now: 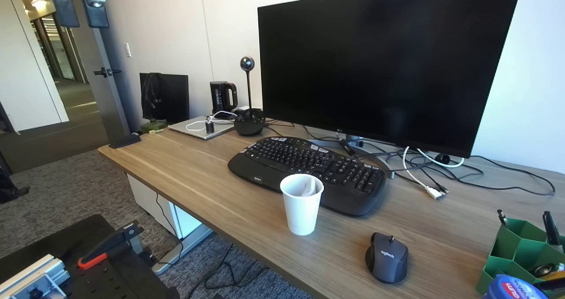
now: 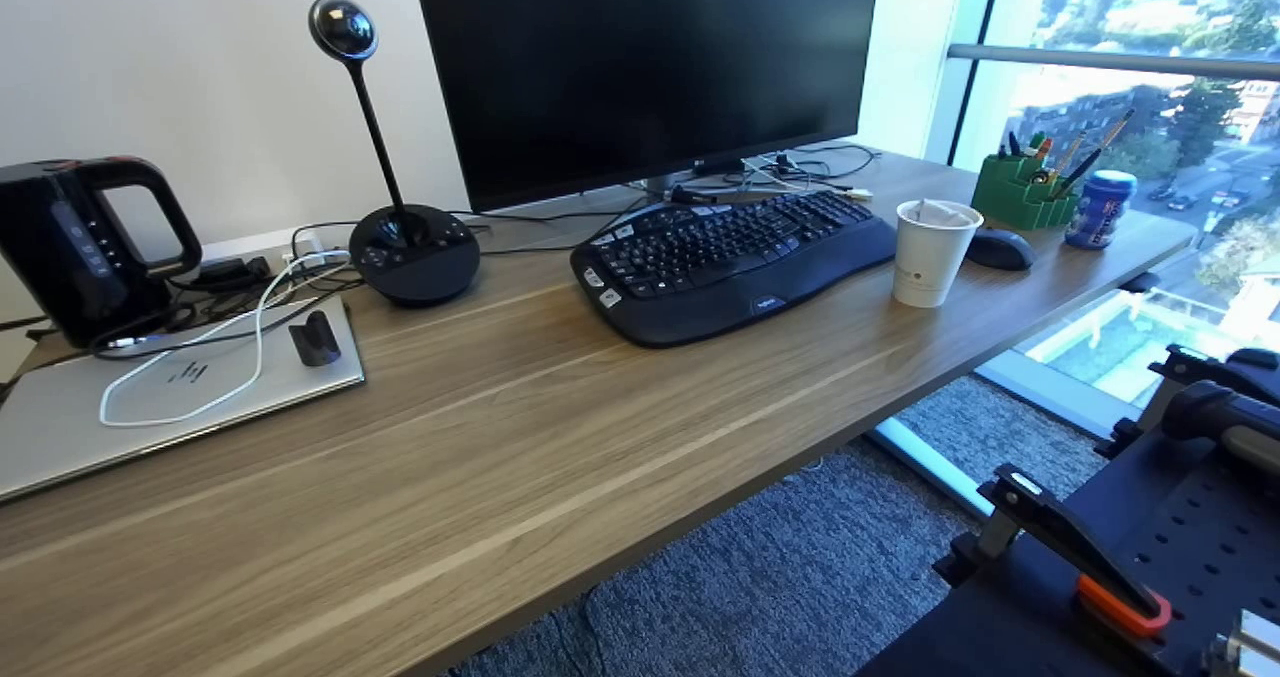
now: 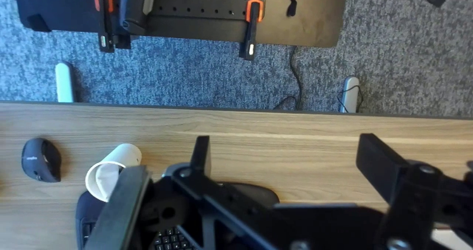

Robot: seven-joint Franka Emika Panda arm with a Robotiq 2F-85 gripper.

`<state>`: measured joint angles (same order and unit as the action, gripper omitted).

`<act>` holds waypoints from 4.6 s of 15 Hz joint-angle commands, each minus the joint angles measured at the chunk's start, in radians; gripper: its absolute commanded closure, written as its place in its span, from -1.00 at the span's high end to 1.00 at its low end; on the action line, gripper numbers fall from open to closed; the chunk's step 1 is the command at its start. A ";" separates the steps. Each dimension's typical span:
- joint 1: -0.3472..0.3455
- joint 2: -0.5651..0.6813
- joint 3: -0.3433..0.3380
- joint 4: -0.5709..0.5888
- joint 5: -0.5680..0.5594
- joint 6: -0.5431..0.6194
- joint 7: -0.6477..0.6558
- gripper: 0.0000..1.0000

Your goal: Pick the cup and slightly move it to the left on the desk

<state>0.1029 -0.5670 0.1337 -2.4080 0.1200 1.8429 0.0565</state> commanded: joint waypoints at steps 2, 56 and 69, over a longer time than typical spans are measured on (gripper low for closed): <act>0.008 -0.016 0.034 0.021 -0.124 -0.031 -0.008 1.00; -0.152 0.355 -0.174 0.097 -0.053 0.219 -0.150 1.00; -0.163 0.467 -0.167 0.161 -0.143 0.326 -0.053 1.00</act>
<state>-0.0527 -0.1825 -0.0305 -2.3014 0.0195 2.1195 -0.0439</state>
